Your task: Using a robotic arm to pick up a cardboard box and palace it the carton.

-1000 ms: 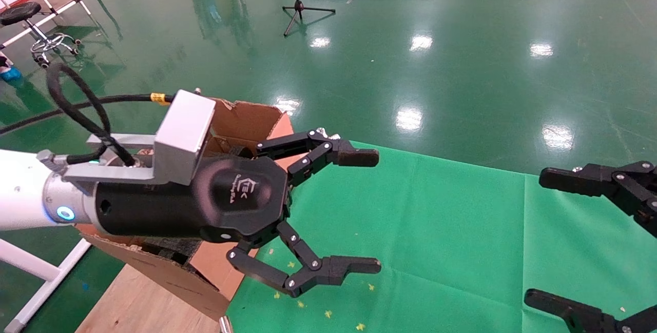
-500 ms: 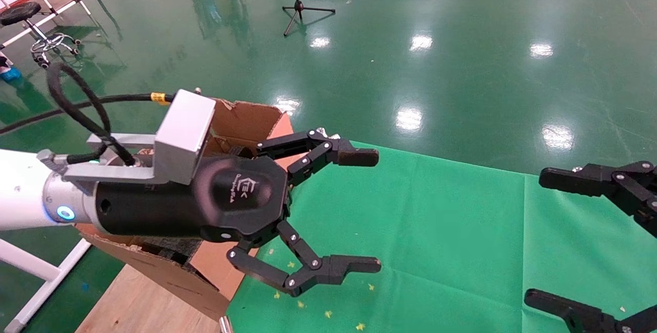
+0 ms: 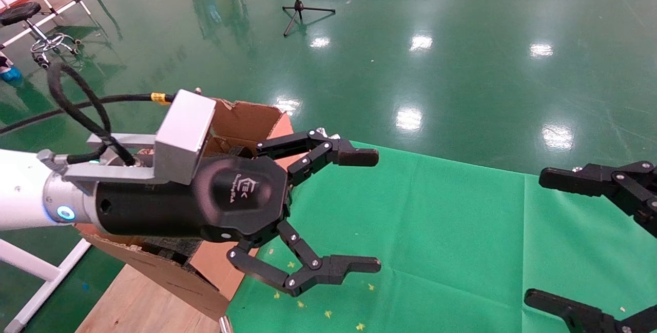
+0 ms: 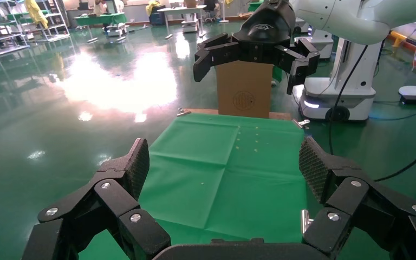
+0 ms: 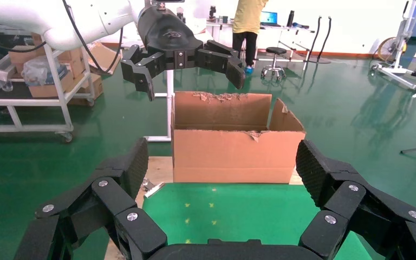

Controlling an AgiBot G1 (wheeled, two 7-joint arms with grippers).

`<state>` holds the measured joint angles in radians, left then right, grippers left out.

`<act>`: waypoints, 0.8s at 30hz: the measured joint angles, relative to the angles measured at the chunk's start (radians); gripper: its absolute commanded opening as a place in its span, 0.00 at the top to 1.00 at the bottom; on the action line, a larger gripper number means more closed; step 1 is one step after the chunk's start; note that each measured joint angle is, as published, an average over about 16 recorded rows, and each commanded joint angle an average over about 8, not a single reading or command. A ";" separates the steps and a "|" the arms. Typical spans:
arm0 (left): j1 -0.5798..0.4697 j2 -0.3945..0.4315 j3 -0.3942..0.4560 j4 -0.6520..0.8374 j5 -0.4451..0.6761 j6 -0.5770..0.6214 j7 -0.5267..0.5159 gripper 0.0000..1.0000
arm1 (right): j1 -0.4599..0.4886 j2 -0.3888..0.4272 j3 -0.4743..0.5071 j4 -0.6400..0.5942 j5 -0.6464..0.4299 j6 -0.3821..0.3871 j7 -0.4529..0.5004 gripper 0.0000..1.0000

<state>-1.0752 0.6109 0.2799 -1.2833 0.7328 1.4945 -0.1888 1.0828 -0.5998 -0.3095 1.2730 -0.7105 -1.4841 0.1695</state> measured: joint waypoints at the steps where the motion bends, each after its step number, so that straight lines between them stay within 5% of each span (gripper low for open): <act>1: 0.000 0.000 0.000 0.000 0.000 0.000 0.000 0.00 | 0.000 0.000 0.000 0.000 0.000 0.000 0.000 0.00; 24: 0.000 0.000 0.000 0.000 0.000 0.000 0.000 0.00 | 0.000 0.000 0.000 0.000 0.000 0.000 0.000 0.00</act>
<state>-1.0752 0.6109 0.2799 -1.2832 0.7329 1.4944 -0.1888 1.0828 -0.5998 -0.3095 1.2730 -0.7105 -1.4841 0.1695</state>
